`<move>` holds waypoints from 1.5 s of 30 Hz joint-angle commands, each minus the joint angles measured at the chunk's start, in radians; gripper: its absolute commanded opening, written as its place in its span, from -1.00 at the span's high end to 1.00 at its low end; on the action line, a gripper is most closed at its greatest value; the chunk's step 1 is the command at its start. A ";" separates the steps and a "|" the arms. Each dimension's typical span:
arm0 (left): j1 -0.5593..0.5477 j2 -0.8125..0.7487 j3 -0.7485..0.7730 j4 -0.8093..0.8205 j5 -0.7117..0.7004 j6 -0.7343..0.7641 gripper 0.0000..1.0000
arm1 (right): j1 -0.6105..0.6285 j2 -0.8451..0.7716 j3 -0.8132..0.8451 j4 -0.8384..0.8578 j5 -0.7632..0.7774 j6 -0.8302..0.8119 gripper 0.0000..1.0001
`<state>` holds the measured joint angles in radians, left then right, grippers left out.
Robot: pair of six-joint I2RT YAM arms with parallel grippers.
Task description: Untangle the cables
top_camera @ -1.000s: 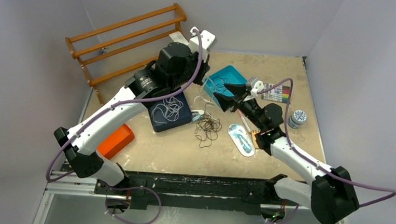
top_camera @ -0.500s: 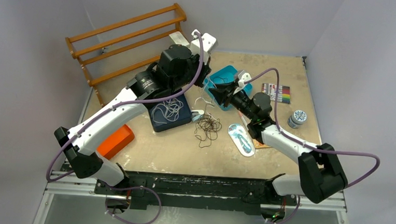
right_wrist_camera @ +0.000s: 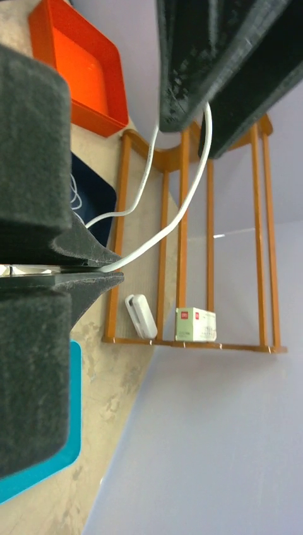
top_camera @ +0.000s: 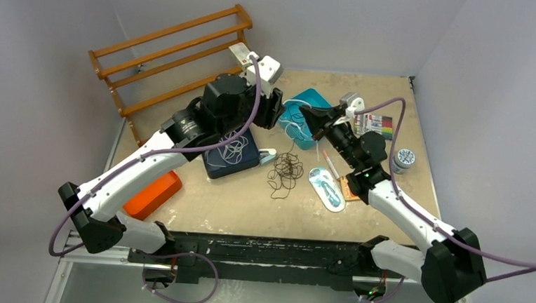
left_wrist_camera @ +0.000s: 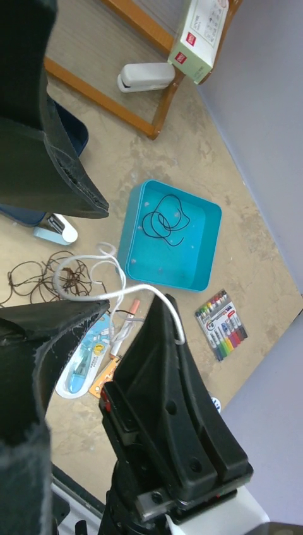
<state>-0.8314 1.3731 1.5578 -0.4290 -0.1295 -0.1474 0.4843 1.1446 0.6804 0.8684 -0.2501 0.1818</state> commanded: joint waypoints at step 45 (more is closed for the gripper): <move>0.005 -0.276 -0.545 0.612 0.002 -0.201 -0.25 | -0.001 -0.224 0.112 -0.388 0.317 0.397 1.00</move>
<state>-0.8314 1.0660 1.0290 0.0059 -0.2001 -0.2932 0.4839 0.9302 0.7364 0.4053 0.0956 0.5579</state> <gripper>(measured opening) 0.616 0.012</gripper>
